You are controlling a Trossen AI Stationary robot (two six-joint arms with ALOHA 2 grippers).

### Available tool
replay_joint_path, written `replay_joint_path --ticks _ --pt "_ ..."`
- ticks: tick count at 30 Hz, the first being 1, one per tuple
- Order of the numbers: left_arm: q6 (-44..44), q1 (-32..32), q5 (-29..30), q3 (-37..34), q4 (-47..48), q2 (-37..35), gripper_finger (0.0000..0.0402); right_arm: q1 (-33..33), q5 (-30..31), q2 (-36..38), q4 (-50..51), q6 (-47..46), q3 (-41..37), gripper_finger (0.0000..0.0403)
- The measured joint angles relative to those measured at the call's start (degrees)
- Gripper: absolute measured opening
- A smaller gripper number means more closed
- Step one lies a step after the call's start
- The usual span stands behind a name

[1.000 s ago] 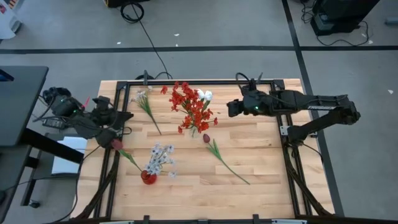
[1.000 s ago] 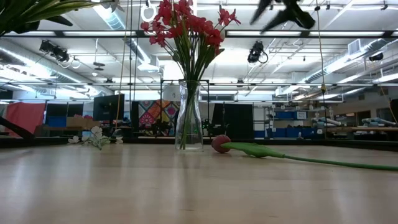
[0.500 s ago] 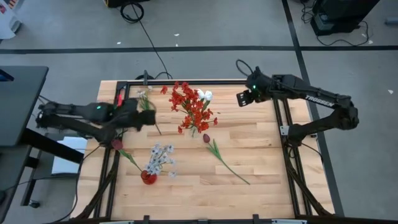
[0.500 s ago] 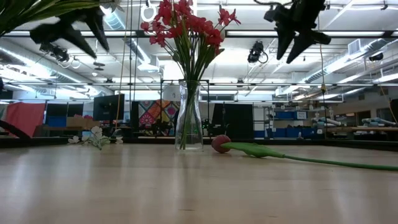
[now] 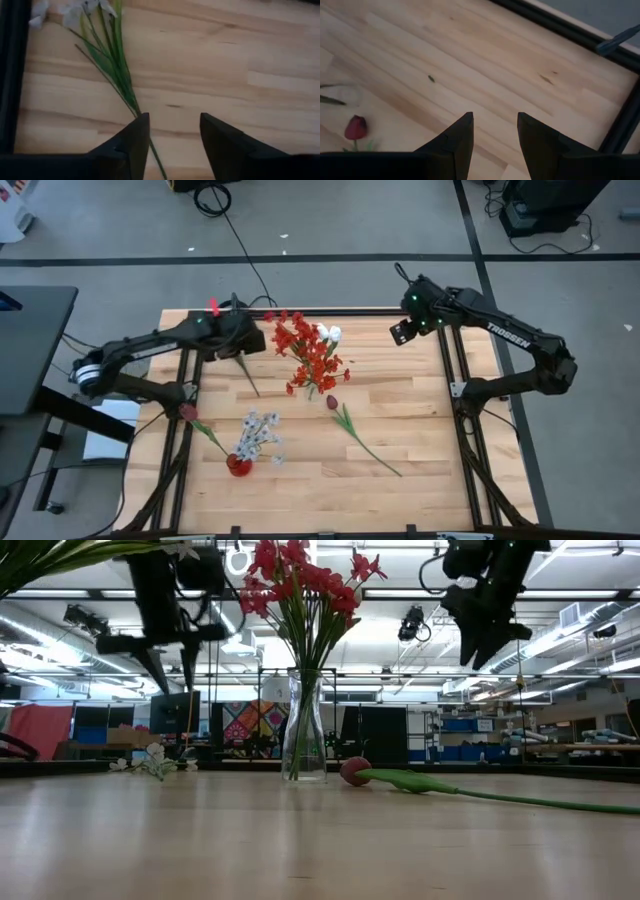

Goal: Sort flowers into vase by color
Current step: Put the white flowers into the red vase

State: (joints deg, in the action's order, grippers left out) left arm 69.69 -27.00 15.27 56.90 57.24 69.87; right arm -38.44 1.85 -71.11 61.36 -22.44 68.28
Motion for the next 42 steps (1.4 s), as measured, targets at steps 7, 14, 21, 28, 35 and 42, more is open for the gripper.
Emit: replay_joint_path --ticks 7,14,21,28,35,42 --pt "-2.1 -8.9 -4.0 0.0 -1.0 9.4 0.0268 -2.0 -2.1 0.0 -0.5 3.1 -4.5 0.016" --pt "-5.5 -13.8 -6.0 0.0 -2.1 17.1 0.0308 -2.6 -3.9 0.0 -2.3 4.7 -8.4 0.016" --pt "-6.5 -16.2 -7.4 -2.4 -6.2 22.3 0.0292 -2.6 -6.5 0.0 -2.7 4.7 -10.6 0.016" --pt "-5.3 -18.6 -11.2 -6.8 -13.7 24.3 0.0265 -2.6 -6.5 0.0 -3.1 5.1 -12.3 0.016" --pt "-6.1 -18.6 -10.8 -7.2 -14.2 24.5 0.0179 -2.7 -7.3 0.0 -4.6 5.7 -12.4 0.016" --pt "-7.4 -18.6 -10.2 -7.3 -13.6 24.3 0.0044 -2.9 -9.5 0.0 -6.3 5.6 -12.4 0.016"
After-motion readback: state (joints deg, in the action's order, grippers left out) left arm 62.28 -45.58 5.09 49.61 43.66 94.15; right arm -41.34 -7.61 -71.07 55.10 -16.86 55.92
